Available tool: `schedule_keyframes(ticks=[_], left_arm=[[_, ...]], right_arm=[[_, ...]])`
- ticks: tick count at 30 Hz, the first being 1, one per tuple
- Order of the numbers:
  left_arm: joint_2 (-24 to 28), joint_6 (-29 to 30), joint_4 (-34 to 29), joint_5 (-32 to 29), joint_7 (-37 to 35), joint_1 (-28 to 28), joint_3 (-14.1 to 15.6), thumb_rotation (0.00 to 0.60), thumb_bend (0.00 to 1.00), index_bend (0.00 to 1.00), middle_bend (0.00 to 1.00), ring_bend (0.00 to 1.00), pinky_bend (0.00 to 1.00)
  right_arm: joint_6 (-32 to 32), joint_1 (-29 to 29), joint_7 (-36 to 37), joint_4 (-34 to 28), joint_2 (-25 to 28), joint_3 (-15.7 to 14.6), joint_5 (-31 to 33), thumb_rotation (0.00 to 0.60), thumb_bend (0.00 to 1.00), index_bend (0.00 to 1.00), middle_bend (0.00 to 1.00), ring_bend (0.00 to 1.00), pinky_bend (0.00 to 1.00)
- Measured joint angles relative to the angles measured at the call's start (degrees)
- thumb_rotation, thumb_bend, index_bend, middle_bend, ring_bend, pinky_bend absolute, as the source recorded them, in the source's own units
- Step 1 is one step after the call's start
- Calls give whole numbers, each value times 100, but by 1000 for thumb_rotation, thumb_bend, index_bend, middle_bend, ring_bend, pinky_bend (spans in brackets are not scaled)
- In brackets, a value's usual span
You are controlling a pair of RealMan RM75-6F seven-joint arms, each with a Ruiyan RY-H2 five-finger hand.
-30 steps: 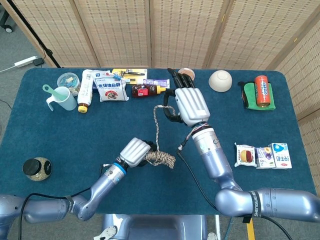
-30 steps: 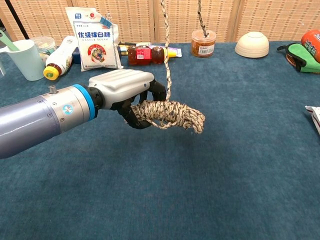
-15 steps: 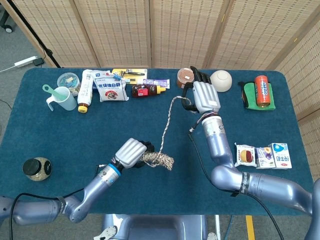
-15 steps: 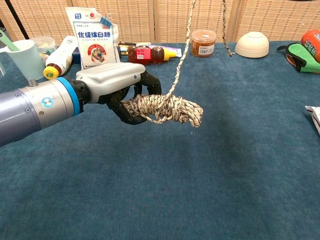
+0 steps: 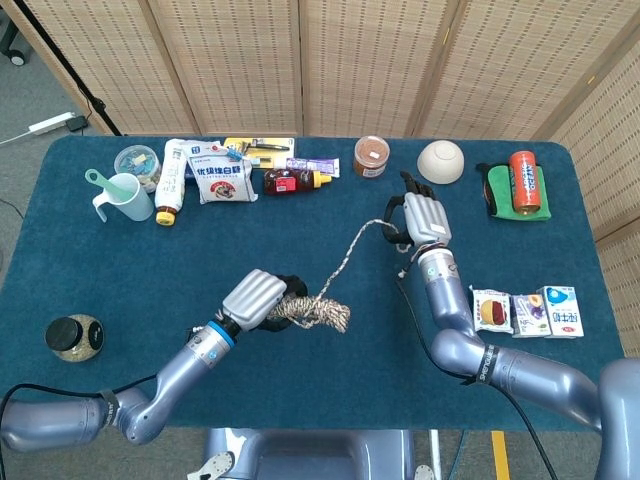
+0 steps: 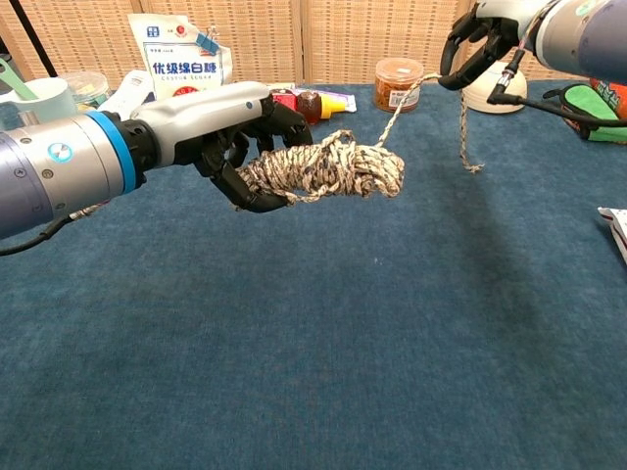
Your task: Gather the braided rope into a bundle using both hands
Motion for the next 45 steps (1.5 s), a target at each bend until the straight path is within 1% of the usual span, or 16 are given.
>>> schedule_keyframes(ticks=[9,14,22,28,31,36,41,45], left_arm=[[-158,158,-1,-515,151,-30,-269,600,534,540,438,507,723],[-274,238,-5,-856,340,-90,-431,600,533,540,438,509,723],[-518,715,-10,-1377,775,-180,-789,600,530,541,438,511,723],[-617,953,9,-1606,1026,-254,-966,600,528,542,438,512,723],[-675,1027,76,-1682,1172,-317,-1013,600,529,542,438,512,723],[-738,1063,218,-1775,1330,-405,-1041,600,527,542,438,512,723],[-799,1072,405,-1816,1448,-473,-1033,600,528,541,438,512,723],[-878,1078,575,-1800,1524,-504,-948,600,527,542,438,512,723]], right_arm=[[23,-261,-12,-232,-124,-435,-485,600,479,723,0,0,0],[54,-392,23,-382,-161,-580,-754,600,479,729,0,0,0],[260,-740,235,-884,-115,-809,-1399,600,479,734,0,0,0],[405,-1002,285,-1256,3,-1028,-1746,600,479,737,0,0,0],[456,-1138,304,-1459,80,-1156,-1945,600,479,737,0,0,0],[584,-1323,333,-1820,255,-1283,-2333,600,479,738,0,0,0],[711,-1468,362,-2234,469,-1338,-2623,600,479,741,0,0,0],[832,-1594,387,-2707,691,-1375,-2946,600,479,740,0,0,0]])
